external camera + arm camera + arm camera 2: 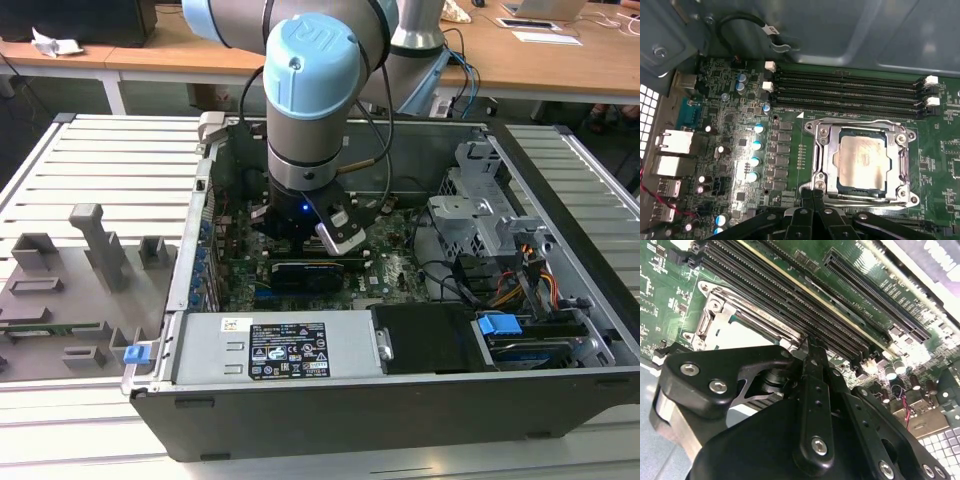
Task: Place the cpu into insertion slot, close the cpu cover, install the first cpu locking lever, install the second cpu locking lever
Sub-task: 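Install the second cpu locking lever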
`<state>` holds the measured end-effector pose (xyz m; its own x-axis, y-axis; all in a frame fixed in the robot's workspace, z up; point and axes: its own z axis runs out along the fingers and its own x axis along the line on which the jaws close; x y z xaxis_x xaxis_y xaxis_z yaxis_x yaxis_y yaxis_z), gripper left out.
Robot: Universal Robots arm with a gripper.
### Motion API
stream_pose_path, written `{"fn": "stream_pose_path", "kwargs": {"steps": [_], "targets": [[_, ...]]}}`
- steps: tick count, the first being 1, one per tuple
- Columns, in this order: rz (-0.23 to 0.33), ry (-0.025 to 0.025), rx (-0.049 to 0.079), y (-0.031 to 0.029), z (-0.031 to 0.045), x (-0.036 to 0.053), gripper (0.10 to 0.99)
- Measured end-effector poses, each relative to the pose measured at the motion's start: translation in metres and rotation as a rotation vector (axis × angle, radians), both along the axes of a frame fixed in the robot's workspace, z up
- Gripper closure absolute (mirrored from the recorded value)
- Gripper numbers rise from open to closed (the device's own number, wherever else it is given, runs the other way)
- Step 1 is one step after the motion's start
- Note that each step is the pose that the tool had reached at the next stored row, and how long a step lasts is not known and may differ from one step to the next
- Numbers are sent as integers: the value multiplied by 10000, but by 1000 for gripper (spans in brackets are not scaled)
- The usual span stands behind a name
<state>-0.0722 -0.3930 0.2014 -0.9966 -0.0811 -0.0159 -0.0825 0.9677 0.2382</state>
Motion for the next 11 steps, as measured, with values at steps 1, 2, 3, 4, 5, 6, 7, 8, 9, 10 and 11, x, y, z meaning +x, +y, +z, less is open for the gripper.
{"fn": "stream_pose_path", "kwargs": {"steps": [1, 2, 3, 4, 5, 6, 7, 8, 9, 10, 11], "targets": [[0, 0, 16, 1, -2, 0, 976], [1, 1, 26, 3, -3, 0, 976], [1, 0, 40, 6, -6, 1, 976], [1, 0, 49, 9, -8, 1, 976], [0, -1, 60, 14, -11, 0, 976], [0, -1, 71, 19, -14, 0, 976], [2, -1, 102, 24, -19, 0, 976], [2, 0, 126, 27, -22, 0, 976], [0, 0, 146, 29, -26, -2, 976], [-2, 1, 167, 32, -30, -6, 976], [-2, -3, 181, 34, -33, -12, 976]]}}
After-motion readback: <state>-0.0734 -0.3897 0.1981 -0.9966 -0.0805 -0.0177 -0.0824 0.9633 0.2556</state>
